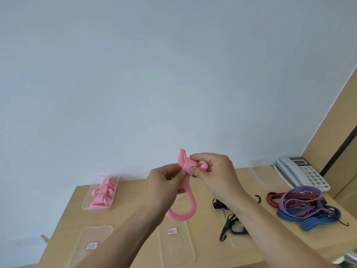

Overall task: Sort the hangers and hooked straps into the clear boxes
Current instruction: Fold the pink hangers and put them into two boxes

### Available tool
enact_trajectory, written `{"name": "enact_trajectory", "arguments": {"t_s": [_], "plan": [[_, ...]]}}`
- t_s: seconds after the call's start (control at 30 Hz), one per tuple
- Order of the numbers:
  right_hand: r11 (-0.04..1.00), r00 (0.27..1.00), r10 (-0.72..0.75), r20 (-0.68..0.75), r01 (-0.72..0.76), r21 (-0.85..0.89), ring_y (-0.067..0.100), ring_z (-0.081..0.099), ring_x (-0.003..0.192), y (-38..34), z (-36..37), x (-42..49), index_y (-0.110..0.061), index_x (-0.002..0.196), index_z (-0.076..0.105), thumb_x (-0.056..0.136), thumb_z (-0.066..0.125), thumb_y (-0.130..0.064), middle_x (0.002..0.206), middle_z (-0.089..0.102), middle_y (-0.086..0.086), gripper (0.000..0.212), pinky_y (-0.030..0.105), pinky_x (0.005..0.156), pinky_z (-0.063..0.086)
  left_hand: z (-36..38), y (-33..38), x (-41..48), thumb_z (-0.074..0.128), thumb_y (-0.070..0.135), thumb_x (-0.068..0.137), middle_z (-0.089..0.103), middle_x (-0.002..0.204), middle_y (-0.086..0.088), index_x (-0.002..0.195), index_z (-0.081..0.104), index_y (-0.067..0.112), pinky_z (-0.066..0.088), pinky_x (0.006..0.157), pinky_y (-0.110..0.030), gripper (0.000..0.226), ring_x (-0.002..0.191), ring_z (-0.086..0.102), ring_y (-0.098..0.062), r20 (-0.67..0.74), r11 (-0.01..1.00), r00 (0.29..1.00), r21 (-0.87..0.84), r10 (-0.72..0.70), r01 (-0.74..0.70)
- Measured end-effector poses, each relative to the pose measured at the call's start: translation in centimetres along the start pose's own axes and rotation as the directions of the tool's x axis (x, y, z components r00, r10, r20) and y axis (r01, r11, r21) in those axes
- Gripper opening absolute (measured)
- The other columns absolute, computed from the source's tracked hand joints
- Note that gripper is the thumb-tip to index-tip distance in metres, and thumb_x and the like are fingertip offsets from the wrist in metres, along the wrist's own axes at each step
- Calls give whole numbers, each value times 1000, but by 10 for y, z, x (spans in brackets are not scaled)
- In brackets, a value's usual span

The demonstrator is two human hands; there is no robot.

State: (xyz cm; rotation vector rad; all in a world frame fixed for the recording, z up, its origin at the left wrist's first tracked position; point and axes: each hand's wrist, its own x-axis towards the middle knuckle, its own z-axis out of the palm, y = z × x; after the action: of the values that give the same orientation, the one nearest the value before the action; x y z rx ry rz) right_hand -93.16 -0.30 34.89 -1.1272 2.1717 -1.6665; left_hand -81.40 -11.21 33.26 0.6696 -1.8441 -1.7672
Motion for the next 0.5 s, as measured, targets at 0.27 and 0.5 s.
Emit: {"name": "enact_trajectory", "arguments": {"t_s": [0.27, 0.5], "plan": [[996, 999, -49, -3, 48, -81, 14, 70, 76, -3, 2, 4, -57, 87, 71, 82, 80, -14, 80, 75, -10, 44, 35, 79, 59, -9, -2, 0, 70, 22, 98, 81, 88, -8, 105, 79, 14, 65, 73, -35, 13, 84, 79, -26, 24, 990, 993, -79, -118, 120], [977, 983, -174, -60, 164, -138, 15, 68, 78, -3, 8, -1, -36, 92, 75, 81, 83, -11, 80, 73, -8, 29, 34, 74, 56, -22, -4, 1, 77, 22, 92, 80, 102, -16, 99, 82, 10, 65, 84, -43, 15, 94, 78, -33, 155, 952, 969, -208, -194, 224]]}}
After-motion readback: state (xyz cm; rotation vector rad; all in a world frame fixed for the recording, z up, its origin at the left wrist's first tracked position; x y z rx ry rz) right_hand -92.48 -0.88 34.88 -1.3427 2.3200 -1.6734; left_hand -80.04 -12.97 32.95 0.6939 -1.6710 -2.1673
